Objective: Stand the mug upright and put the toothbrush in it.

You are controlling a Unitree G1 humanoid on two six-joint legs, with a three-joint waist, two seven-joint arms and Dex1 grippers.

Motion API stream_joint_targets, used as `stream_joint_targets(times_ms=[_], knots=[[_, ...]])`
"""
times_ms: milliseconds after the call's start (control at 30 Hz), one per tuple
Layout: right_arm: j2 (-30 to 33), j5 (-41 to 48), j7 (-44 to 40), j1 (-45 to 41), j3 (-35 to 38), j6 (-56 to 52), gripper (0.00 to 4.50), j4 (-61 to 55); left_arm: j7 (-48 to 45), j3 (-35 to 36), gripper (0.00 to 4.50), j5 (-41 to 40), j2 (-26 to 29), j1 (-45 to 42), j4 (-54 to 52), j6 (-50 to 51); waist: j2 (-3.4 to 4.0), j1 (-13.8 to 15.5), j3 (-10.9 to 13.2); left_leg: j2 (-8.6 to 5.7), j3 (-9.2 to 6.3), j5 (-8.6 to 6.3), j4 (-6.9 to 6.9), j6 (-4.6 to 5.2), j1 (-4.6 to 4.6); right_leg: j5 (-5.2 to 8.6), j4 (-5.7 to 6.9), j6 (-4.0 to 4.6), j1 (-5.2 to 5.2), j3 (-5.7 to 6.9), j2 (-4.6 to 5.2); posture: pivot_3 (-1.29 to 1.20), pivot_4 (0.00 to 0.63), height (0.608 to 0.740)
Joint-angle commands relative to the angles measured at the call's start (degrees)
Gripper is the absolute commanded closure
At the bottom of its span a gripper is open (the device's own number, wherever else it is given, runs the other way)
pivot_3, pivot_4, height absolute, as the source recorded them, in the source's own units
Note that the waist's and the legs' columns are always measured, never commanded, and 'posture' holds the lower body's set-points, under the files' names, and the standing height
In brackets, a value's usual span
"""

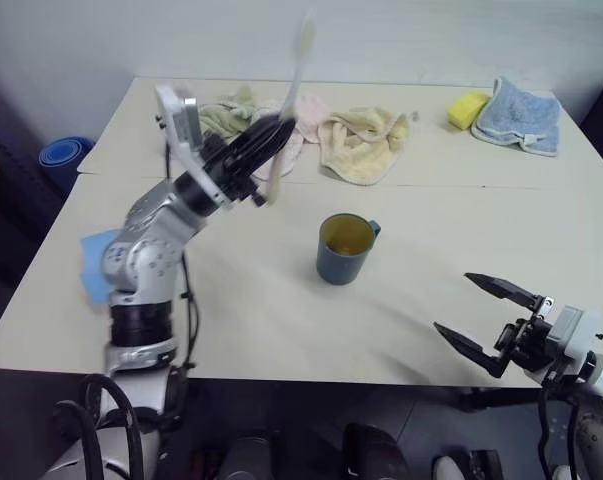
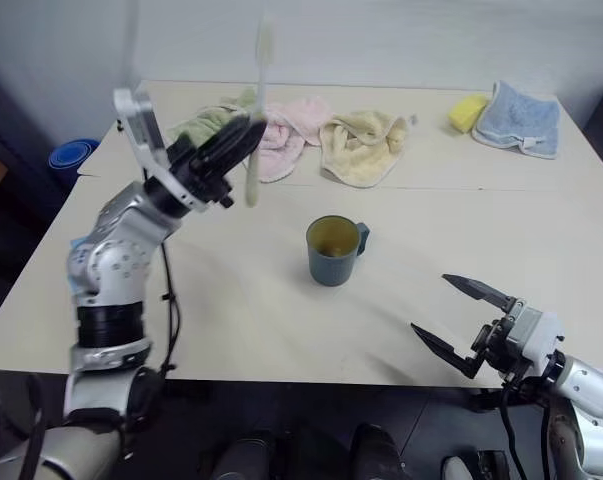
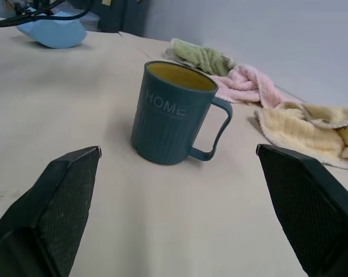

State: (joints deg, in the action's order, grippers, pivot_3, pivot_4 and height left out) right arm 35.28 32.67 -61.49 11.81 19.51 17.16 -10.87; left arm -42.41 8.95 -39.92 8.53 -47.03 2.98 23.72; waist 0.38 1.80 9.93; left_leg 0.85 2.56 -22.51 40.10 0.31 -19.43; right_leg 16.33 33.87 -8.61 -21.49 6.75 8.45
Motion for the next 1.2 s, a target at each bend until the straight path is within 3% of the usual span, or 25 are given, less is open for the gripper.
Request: stream_joint_targets(times_ms=[33, 300, 467, 633, 667, 767, 933, 1067, 1200], knots=[[-0.6, -0.1, 2.6, 2.2, 2.2, -0.1, 0.00, -4.2, -6.3, -4.0, 4.38, 4.0, -4.7, -2.2, 9.4, -9.4, -0.02, -0.1, 0.0, 0.01, 0.07, 0.00, -0.02, 0.01, 0.01, 0.00, -0.01, 0.00, -0.01, 0.01, 0.00, 0.00, 0.150, 0.740], [-2.8, -1.9, 6.7, 4.9, 2.6, 1.4, 0.00, -7.0, -13.4, -6.8, 4.38, 12.2, -10.6, -4.3, 29.4, -27.2, -0.09, -0.3, 0.1, 0.05, 0.29, -0.02, -0.09, 0.09, 0.02, 0.00, -0.12, 0.00, -0.08, 0.06, 0.00, 0.00, 0.150, 0.740], [-3.1, -2.5, 7.4, 6.1, 2.8, 2.4, 0.00, -7.5, -13.0, -5.6, 2.78, 11.6, -10.8, -3.4, 28.4, -27.1, -0.12, -0.1, 0.1, 0.05, 0.29, -0.03, -0.05, 0.14, -0.04, 0.00, -0.17, 0.00, -0.08, 0.08, 0.01, 0.00, 0.150, 0.740], [-2.6, -1.9, 6.9, 6.2, 2.6, 2.6, 0.00, -7.2, -11.5, -5.6, 1.19, 12.2, -6.5, 0.1, 18.9, -25.5, -0.11, -0.4, 0.1, 0.10, 0.26, -0.03, -0.07, 0.14, 0.02, 0.00, -0.10, 0.00, -0.09, 0.09, 0.00, 0.00, 0.150, 0.740], [-1.9, -1.5, 6.0, 4.6, 1.8, 2.0, 0.00, -6.3, -12.6, -5.2, 0.89, 13.2, -1.3, 3.6, 14.4, -23.6, -0.10, -0.4, 0.1, 0.11, 0.25, -0.03, -0.08, 0.13, 0.03, 0.00, -0.07, 0.00, -0.09, 0.10, 0.00, 0.00, 0.150, 0.740], [0.3, -0.5, 3.0, 0.7, 0.1, -0.2, 0.00, -3.5, -15.6, -4.0, 0.89, 15.6, 11.7, 12.9, 4.4, -20.6, 0.03, -2.2, 0.0, 0.13, 0.39, -0.03, -0.18, 0.13, 0.24, 0.00, -0.01, 0.00, -0.09, 0.05, 0.00, 0.00, 0.150, 0.740], [3.9, 0.5, -5.3, -6.5, -3.1, -2.9, 0.00, 4.5, -18.9, 3.6, 0.89, 18.2, 29.6, 33.4, -5.0, -22.2, 0.12, -1.9, 0.1, 0.27, 0.19, -0.04, -0.17, 0.11, 0.21, 0.03, 0.03, 0.05, -0.17, 0.10, -0.08, 0.00, 0.150, 0.740], [4.3, -1.7, -11.6, -12.6, -5.8, -0.8, 0.00, 13.6, -16.2, 10.2, 0.89, 20.6, 32.5, 50.8, -10.7, -26.7, 0.19, -0.6, 0.2, 0.07, -0.10, -0.12, -0.11, 0.17, 0.14, 0.03, -0.02, 0.05, -0.01, 0.06, 0.10, 0.00, 0.150, 0.740], [3.4, -2.7, -13.7, -15.0, -6.4, 1.2, 0.00, 18.4, -12.9, 11.9, 0.89, 21.2, 31.2, 58.2, -14.2, -27.4, 0.23, 0.0, 0.3, -0.01, -0.30, -0.14, 0.00, 0.20, 0.03, 0.03, -0.04, 0.06, 0.03, -0.04, 0.13, 0.00, 0.150, 0.740]])
